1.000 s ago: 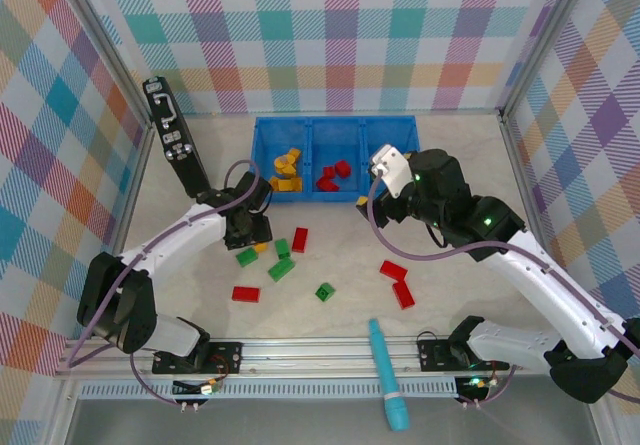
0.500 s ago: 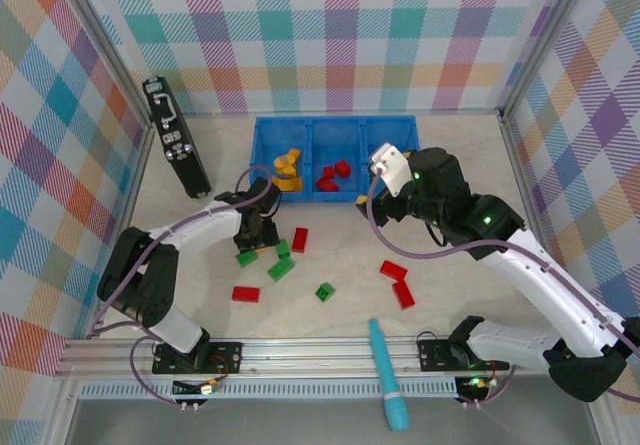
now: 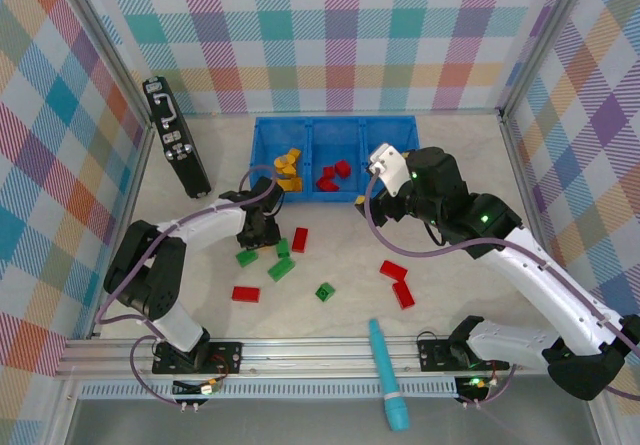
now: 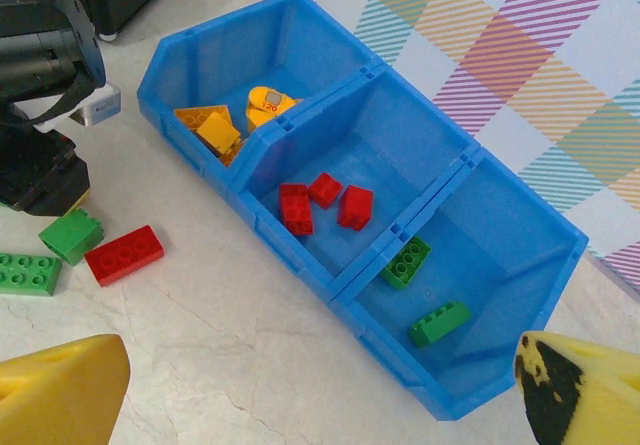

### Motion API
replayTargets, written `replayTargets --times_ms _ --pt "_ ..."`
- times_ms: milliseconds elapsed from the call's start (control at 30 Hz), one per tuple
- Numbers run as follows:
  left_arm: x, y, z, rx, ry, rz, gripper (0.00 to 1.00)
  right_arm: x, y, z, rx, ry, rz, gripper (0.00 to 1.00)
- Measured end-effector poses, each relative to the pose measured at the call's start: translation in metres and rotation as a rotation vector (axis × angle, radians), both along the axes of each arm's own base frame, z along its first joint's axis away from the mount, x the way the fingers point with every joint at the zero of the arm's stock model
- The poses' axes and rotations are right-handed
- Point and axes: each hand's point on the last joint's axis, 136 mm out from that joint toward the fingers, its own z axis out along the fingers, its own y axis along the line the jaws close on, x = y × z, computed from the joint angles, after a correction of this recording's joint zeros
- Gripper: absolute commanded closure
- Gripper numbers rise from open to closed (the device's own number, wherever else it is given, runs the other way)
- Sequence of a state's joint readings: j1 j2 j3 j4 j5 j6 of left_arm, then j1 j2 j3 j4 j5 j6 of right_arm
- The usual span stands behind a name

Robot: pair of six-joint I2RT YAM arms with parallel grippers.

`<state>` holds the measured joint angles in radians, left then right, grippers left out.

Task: Sort the legos into containers by color
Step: Pick up the lego from the center of the table, then place the lego in the container.

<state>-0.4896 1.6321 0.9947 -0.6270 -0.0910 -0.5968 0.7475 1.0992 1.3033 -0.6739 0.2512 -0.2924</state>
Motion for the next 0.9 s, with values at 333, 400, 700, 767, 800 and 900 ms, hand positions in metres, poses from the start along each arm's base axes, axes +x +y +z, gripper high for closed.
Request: replayTargets --times_ms 333,400,700,767,800,900 --pt "0.066 -0.023 0.093 -0.024 -0.228 -0.075 0.71 -0.003 -0.003 -0.022 0.008 0.046 -0.025 0.01" --pt "0.081 -0.026 0.117 -0.030 -0.297 -0.085 0.71 -0.004 -0.004 -0.029 0.021 0.071 -0.044 0.01" --pt "0.158 -0.007 0.132 0.002 -0.444 -0.053 0.71 -0.034 -0.025 -0.075 0.211 0.308 -0.220 0.01" --pt "0.173 -0.001 0.115 0.006 -0.434 -0.041 0.70 -0.045 -0.031 -0.094 0.265 0.391 -0.276 0.01" --pt "0.180 0.001 0.105 0.006 -0.421 -0.043 0.70 -0.052 -0.034 -0.107 0.296 0.437 -0.308 0.01" --pt "0.199 -0.001 0.097 -0.019 -0.433 -0.053 0.68 -0.073 -0.046 -0.141 0.372 0.552 -0.398 0.01"
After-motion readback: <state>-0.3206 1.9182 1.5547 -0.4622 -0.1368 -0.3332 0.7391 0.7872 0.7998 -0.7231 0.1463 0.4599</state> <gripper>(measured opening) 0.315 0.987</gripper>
